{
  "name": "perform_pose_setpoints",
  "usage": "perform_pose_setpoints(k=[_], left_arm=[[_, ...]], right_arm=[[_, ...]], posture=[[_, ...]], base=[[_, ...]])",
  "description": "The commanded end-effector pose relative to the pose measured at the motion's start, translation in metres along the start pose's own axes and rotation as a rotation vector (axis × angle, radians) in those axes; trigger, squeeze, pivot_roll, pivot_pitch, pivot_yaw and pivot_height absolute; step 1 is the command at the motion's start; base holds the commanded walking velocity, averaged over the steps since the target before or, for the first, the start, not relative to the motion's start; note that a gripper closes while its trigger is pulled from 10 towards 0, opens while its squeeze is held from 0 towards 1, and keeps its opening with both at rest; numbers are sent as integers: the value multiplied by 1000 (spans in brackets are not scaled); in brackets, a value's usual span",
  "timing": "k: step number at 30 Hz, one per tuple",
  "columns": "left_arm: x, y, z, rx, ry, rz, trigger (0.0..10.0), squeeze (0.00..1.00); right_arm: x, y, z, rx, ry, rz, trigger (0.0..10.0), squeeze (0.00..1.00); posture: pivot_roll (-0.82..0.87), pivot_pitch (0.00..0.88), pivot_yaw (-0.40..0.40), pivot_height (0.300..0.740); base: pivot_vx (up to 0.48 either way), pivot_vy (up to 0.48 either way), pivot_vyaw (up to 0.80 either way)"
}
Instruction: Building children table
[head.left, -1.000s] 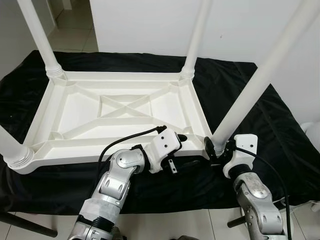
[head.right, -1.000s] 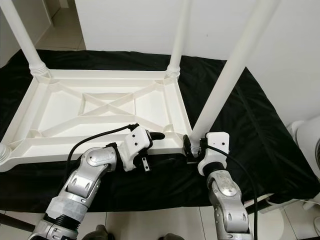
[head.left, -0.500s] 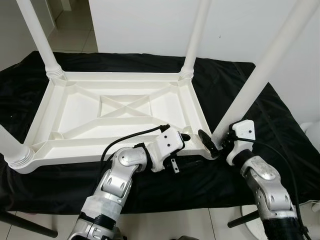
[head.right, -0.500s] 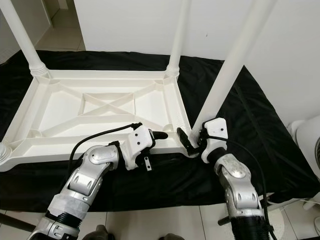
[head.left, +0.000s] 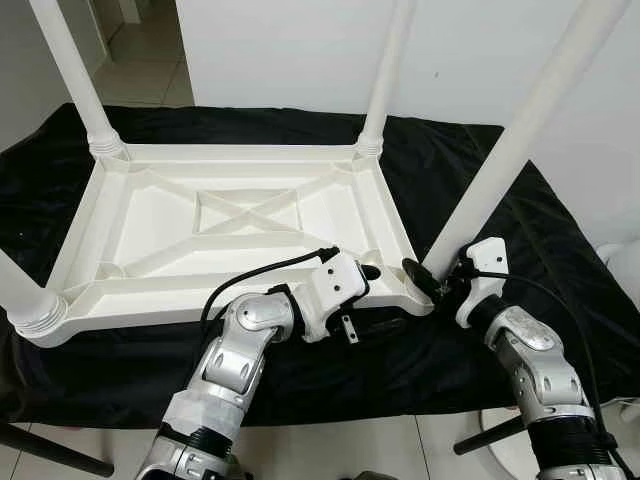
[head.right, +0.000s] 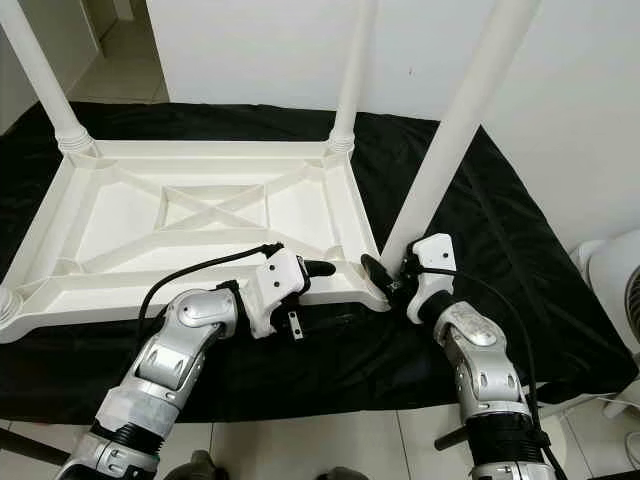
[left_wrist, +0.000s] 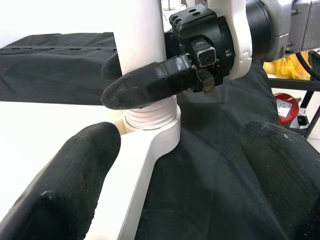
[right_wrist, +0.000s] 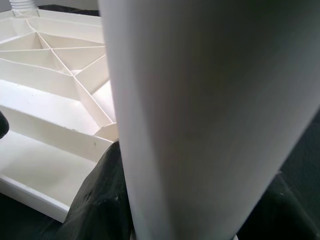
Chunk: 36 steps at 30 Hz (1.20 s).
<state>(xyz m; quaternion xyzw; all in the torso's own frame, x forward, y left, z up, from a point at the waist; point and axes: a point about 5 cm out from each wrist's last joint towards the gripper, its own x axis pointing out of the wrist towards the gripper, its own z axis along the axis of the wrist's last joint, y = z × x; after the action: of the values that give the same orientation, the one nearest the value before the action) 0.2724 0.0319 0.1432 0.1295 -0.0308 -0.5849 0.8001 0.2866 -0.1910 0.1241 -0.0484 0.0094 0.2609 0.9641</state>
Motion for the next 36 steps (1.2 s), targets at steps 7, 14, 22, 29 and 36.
perform_pose_setpoints(k=[7, 14, 22, 29, 36], left_arm=[[2, 6, 2, -4, -5, 143, 10000, 0], [3, 4, 1, -8, -4, 138, 10000, 0], [3, 2, 0, -12, -4, 135, 10000, 0], [5, 2, 0, -15, -6, 129, 10000, 0], [6, 1, 0, -15, -12, 126, 10000, 0]], right_arm=[[0, 7, -10, 66, 51, -81, 10000, 0], [4, 16, -3, 104, 37, -210, 10000, 0], [7, 34, -1, 165, 33, -413, 10000, 0], [3, 48, -5, 189, 76, -714, 10000, 0], [9, 56, 0, 225, 80, -758, 10000, 0]], posture=[[17, 0, -58, 740], [12, 0, -60, 740], [7, 0, -68, 740], [7, 0, -75, 740], [8, 0, -70, 740]], base=[[0, 0, 0], [0, 0, 0], [0, 0, 0], [0, 0, 0], [0, 0, 0]])
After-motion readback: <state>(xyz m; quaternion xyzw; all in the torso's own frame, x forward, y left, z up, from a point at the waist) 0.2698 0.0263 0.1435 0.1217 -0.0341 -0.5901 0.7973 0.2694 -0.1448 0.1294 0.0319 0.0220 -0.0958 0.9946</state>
